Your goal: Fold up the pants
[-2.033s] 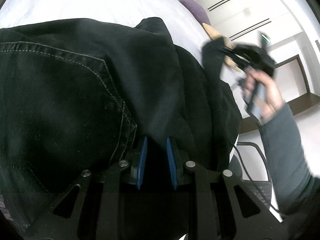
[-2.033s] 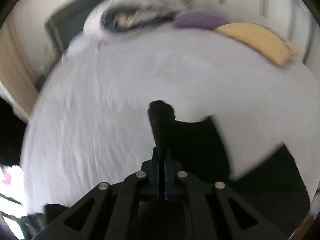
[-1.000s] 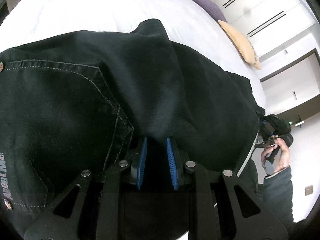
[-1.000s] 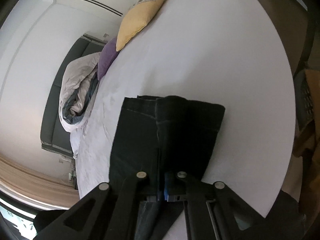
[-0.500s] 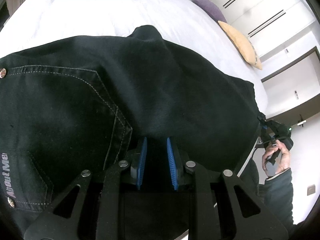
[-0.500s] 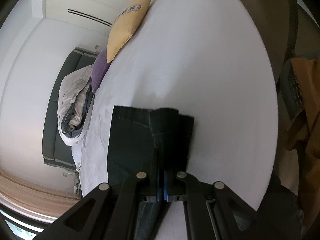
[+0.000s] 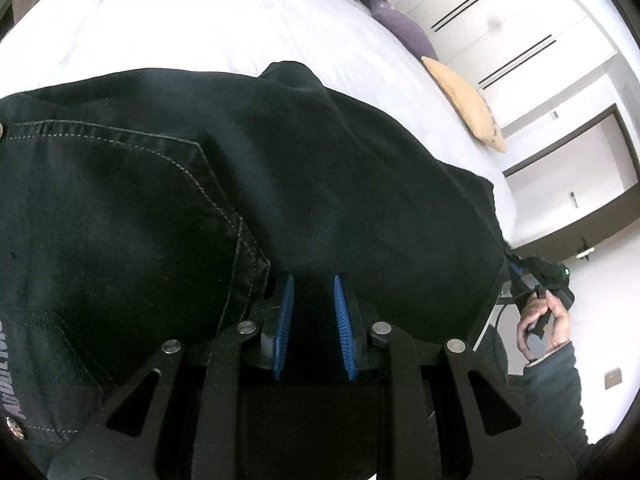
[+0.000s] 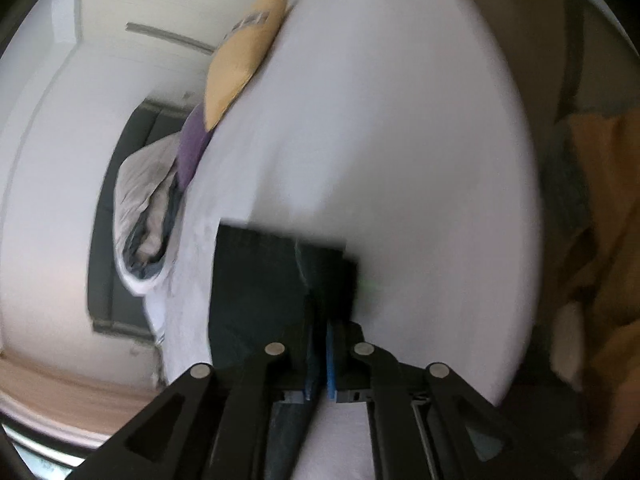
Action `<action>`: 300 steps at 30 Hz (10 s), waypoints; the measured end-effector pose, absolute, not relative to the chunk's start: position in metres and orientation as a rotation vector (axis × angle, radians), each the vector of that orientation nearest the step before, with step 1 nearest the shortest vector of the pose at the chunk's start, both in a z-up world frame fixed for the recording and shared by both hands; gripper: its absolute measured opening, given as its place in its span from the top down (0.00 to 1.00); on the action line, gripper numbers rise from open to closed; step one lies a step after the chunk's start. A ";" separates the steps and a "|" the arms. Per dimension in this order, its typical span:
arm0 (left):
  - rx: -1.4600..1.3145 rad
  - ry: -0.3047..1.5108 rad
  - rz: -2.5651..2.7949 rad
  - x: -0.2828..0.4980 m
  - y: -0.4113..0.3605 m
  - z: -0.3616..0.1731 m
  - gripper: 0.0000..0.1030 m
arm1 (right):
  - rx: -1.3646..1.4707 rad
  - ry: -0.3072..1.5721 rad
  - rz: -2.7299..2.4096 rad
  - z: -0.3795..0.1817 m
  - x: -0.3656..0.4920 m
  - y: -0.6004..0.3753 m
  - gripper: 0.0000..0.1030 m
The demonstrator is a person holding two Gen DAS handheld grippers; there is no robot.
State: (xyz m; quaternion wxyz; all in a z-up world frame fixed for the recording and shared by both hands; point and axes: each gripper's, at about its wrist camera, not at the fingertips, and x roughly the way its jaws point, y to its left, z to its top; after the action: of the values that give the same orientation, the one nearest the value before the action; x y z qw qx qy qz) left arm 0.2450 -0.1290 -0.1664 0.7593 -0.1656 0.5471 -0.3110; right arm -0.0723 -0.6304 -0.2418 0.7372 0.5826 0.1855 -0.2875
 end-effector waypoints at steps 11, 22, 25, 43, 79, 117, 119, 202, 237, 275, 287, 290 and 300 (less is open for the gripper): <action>-0.429 1.109 -0.601 0.245 -0.084 -0.149 0.80 | 0.674 0.627 0.058 -0.127 0.082 -0.459 0.75; -0.594 1.066 -0.450 0.230 0.036 -0.168 0.80 | 0.849 0.813 -0.245 -0.226 0.076 -0.501 1.00; -0.609 1.059 -0.447 0.223 0.051 -0.171 0.80 | 0.761 0.802 -0.288 -0.195 0.081 -0.495 0.88; -0.641 1.059 -0.383 0.213 0.068 -0.184 0.87 | 0.784 0.947 0.062 -0.234 0.287 -0.357 0.92; -0.315 1.072 -0.624 0.228 -0.106 -0.125 0.87 | 1.176 0.534 -0.057 -0.240 -0.011 -0.539 0.85; -0.560 1.111 -0.703 0.239 -0.088 -0.159 0.23 | 1.394 0.367 -0.304 -0.254 -0.052 -0.651 0.78; -0.559 1.107 -0.705 0.239 -0.087 -0.158 0.23 | 1.392 0.371 -0.308 -0.257 -0.049 -0.649 0.84; -0.672 1.329 -0.777 0.307 -0.073 -0.158 0.94 | -0.455 0.664 0.045 -0.149 0.040 -0.149 0.88; -0.328 1.247 -0.679 0.248 -0.081 -0.160 0.80 | 0.668 0.889 0.598 -0.157 0.198 -0.421 0.35; -1.152 0.823 -0.068 0.064 0.235 -0.152 0.05 | 0.967 0.695 0.669 -0.138 0.119 -0.334 0.39; -1.286 0.834 -0.073 0.085 0.226 -0.204 0.07 | 0.960 0.777 0.625 -0.144 0.117 -0.325 0.39; -1.307 0.811 -0.070 0.095 0.227 -0.214 0.13 | 0.950 0.788 0.632 -0.145 0.118 -0.322 0.39; -1.369 0.831 -0.103 0.116 0.228 -0.232 0.72 | 0.939 0.811 0.661 -0.152 0.129 -0.311 0.39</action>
State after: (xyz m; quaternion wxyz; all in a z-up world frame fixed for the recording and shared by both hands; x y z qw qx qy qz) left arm 0.1155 0.2279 -0.2318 0.6951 -0.6133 0.3722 -0.0461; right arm 0.1290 -0.3111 -0.1520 0.7629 0.4320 0.3728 0.3041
